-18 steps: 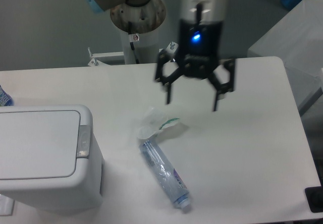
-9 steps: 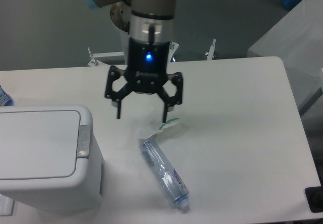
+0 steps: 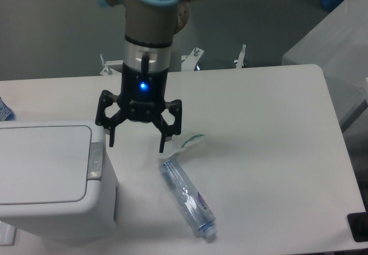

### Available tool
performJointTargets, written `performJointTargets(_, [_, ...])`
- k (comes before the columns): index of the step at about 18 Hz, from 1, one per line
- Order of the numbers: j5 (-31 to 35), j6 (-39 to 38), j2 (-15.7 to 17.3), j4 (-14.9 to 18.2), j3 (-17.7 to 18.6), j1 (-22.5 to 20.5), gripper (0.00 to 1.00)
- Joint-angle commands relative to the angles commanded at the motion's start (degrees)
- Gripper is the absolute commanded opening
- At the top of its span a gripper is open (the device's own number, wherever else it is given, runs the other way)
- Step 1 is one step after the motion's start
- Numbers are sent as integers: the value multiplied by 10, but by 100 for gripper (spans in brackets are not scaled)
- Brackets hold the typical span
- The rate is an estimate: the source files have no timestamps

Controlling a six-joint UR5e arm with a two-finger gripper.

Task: Open the trash can
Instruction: 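Lower the gripper onto the lid edge of the white trash can, then press the gripper finger on the lid edge to pop the lid open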

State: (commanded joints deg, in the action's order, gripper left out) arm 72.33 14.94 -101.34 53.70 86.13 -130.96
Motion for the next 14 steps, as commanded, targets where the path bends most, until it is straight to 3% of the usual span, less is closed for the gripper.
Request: performJointTargets(14, [-1,-11,-11,-4,1,10,100])
